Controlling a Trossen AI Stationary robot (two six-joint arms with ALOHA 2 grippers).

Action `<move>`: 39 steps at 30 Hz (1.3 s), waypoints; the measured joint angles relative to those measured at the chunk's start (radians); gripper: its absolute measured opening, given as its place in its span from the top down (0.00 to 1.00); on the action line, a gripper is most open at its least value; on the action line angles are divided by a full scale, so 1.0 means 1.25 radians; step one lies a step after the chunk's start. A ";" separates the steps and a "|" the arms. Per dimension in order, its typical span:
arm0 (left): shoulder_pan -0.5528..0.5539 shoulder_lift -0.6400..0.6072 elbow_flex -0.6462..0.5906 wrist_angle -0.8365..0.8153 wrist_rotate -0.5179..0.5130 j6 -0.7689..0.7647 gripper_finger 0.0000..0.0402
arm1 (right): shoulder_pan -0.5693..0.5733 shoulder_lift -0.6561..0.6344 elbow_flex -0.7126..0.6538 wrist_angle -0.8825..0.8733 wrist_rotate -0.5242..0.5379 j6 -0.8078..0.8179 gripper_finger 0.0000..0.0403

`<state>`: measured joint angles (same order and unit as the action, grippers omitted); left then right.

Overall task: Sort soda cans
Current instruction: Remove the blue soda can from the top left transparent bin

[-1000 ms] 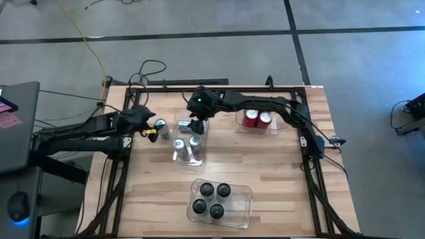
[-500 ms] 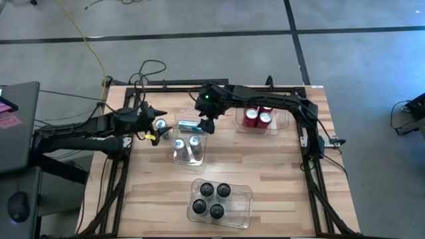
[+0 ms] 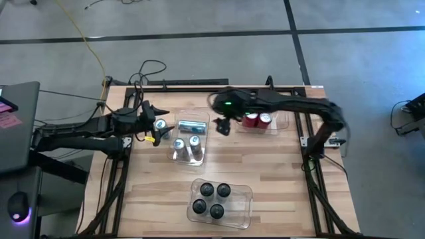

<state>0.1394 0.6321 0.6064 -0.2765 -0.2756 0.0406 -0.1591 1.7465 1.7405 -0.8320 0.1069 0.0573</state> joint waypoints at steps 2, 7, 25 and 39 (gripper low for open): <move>0.000 0.001 0.000 -0.001 0.000 -0.006 0.18 | 0.009 -0.077 -0.065 0.021 0.043 0.019 0.28; -0.001 0.003 -0.001 0.012 0.000 -0.038 0.18 | 0.040 -0.275 -0.283 0.138 0.147 0.078 0.28; -0.100 0.081 -0.122 0.175 0.069 -0.090 0.20 | 0.279 -0.615 -1.041 0.889 0.207 0.156 0.28; -0.191 0.111 -0.122 0.083 -0.012 -0.149 0.21 | 0.251 -0.474 -1.035 1.028 0.206 0.133 0.28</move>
<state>-0.0998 0.7704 0.4541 -0.1726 -0.2909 -0.1452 0.1545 1.1540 0.4471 0.4535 0.3641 0.2238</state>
